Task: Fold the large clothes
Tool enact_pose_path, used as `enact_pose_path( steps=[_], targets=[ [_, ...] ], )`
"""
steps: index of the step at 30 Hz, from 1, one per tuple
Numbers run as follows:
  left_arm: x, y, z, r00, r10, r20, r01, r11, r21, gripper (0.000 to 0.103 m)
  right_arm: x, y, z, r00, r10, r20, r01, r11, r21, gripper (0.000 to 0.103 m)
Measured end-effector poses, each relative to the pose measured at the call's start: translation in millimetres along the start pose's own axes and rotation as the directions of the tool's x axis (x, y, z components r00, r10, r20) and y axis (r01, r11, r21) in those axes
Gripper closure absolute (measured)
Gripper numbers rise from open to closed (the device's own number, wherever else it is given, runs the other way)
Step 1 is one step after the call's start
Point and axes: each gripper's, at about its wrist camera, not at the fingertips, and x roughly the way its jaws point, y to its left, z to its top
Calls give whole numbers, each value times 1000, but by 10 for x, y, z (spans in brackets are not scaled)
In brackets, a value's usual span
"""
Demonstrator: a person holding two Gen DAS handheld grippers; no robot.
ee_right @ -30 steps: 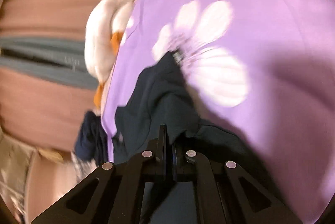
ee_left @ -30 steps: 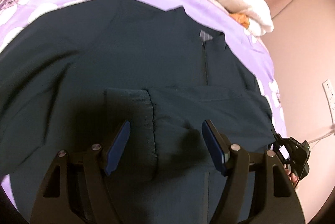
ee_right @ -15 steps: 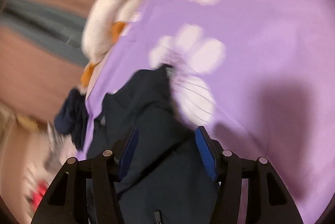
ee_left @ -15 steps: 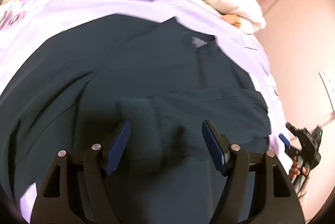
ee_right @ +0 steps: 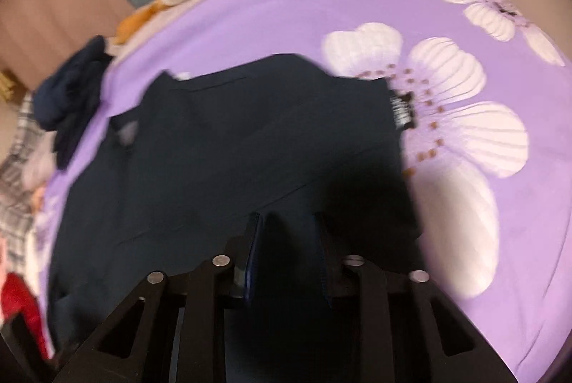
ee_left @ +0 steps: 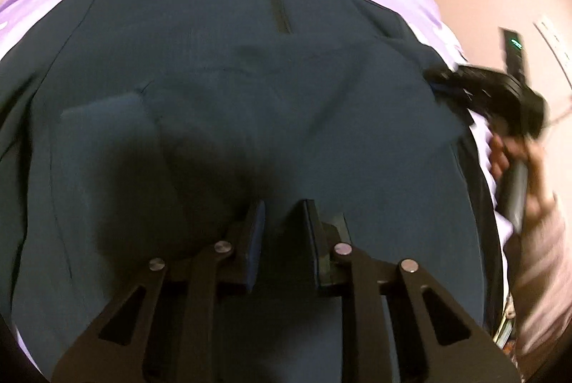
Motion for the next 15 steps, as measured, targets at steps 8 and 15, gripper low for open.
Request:
enact_pose_path(
  steps=[8,15],
  targets=[
    [-402,217,-190,995,-80,67,85,994,-70,71,-219,49,58,997,-64,41,65,997,-34,88],
    [-788,281,-194,983,3,182,9,998,-65,43,-704,647,-410,986,122,111,-92,966,-241,63]
  ],
)
